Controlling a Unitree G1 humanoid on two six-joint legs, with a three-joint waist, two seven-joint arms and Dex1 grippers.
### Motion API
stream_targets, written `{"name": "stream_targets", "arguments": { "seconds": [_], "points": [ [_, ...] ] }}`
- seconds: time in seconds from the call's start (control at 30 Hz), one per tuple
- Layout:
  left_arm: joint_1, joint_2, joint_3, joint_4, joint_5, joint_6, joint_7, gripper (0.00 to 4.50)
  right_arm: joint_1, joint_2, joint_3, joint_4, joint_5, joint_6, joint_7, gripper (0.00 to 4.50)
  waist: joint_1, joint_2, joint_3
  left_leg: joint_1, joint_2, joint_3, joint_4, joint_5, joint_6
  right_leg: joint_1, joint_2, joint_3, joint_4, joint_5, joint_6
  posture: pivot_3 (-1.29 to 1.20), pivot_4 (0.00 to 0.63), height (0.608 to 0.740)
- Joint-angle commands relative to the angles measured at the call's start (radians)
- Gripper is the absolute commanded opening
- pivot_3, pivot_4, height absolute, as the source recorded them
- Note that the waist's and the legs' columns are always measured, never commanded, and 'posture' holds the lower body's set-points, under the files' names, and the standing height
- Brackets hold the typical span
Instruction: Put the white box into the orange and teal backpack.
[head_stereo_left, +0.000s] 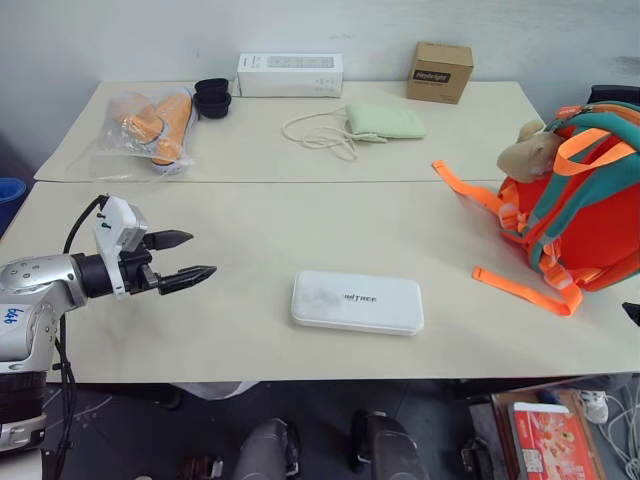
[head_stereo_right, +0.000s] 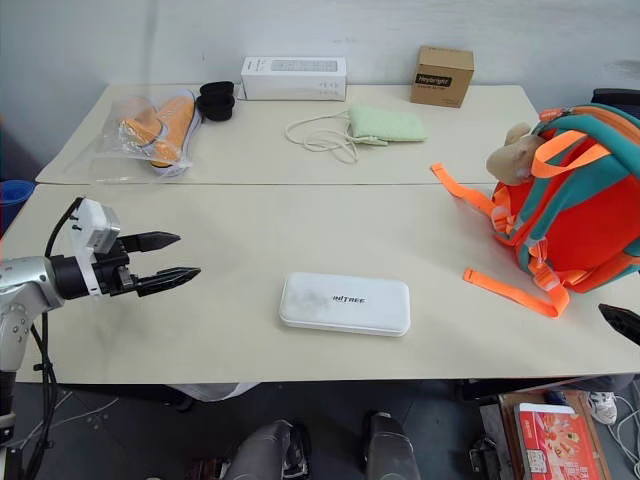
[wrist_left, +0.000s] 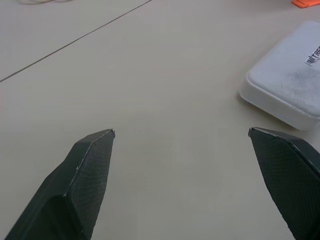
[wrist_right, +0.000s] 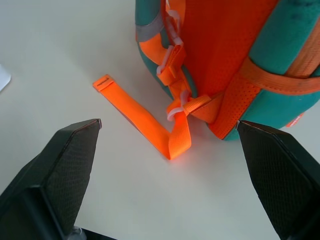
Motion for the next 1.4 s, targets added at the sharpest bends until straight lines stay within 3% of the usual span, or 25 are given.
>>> {"name": "stream_targets", "arguments": {
  "seconds": [0.03, 0.4, 0.57, 0.63, 0.83, 1.03, 1.13, 1.4],
  "points": [
    [0.006, 0.019, 0.022, -0.039, -0.003, -0.021, -0.001, 4.5, 0.015, 0.013, -0.016, -0.045, 0.002, -0.001, 0.012, 4.43, 0.0, 0.0, 0.0, 0.0, 0.0, 0.0, 0.0, 0.0, 0.0, 0.0, 0.0, 0.0, 0.0, 0.0, 0.0, 0.0, 0.15, 0.74],
    [-0.014, 0.026, 0.015, -0.049, 0.007, 0.004, 0.032, 4.5, -0.01, 0.009, -0.003, -0.09, -0.003, 0.03, -0.027, 4.43, 0.0, 0.0, 0.0, 0.0, 0.0, 0.0, 0.0, 0.0, 0.0, 0.0, -0.001, 0.002, 0.0, 0.0, 0.0, 0.0, 0.15, 0.74],
    [-0.054, 0.027, -0.058, -0.069, 0.06, -0.015, 0.037, 4.5, -0.076, -0.014, 0.059, -0.15, 0.028, 0.052, -0.027, 4.43, 0.0, 0.0, 0.0, 0.0, 0.0, 0.0, 0.0, 0.0, 0.0, 0.0, -0.001, 0.002, 0.0, 0.0, 0.0, 0.0, 0.15, 0.74],
    [-0.055, 0.017, -0.096, -0.109, 0.062, -0.006, 0.032, 4.5, -0.102, -0.015, 0.112, -0.194, 0.044, 0.07, -0.021, 4.05, -0.001, 0.0, 0.0, 0.0, 0.0, 0.0, 0.0, 0.0, 0.0, 0.0, -0.001, 0.002, 0.0, 0.0, 0.0, 0.0, 0.15, 0.74],
    [-0.068, -0.034, -0.221, -0.172, 0.098, -0.011, 0.048, 2.68, -0.166, -0.063, 0.32, -0.271, 0.036, 0.058, 0.06, 2.12, 0.0, 0.0, 0.0, 0.0, 0.0, 0.0, 0.0, 0.0, -0.001, 0.0, 0.0, 0.002, 0.0, 0.0, 0.0, 0.0, 0.15, 0.74],
    [-0.066, -0.026, -0.339, -0.196, 0.136, -0.016, -0.007, 0.81, -0.34, -0.061, 0.592, -0.229, -0.018, 0.009, 0.101, 0.13, -0.001, 0.0, 0.0, 0.0, 0.0, 0.0, 0.001, 0.0, 0.0, -0.001, 0.0, 0.001, 0.002, 0.0, 0.0, 0.0, 0.15, 0.74],
    [-0.091, -0.063, -0.391, -0.153, 0.18, -0.038, 0.008, 0.02, -0.404, -0.039, 0.709, -0.189, -0.063, -0.026, 0.119, 0.0, 0.0, 0.0, 0.0, 0.0, 0.0, 0.0, 0.001, 0.003, 0.004, -0.001, 0.0, -0.001, 0.002, 0.0, -0.001, 0.0, 0.15, 0.74],
    [-0.169, -0.17, -0.488, -0.068, 0.266, -0.074, 0.031, 0.02, -0.603, 0.026, 0.934, -0.018, -0.238, -0.111, 0.095, 0.0, 0.0, 0.0, 0.0, -0.003, 0.0, 0.0, 0.008, 0.002, 0.006, -0.001, -0.001, -0.003, 0.004, 0.0, 0.0, 0.0, 0.15, 0.74]
  ]
}}
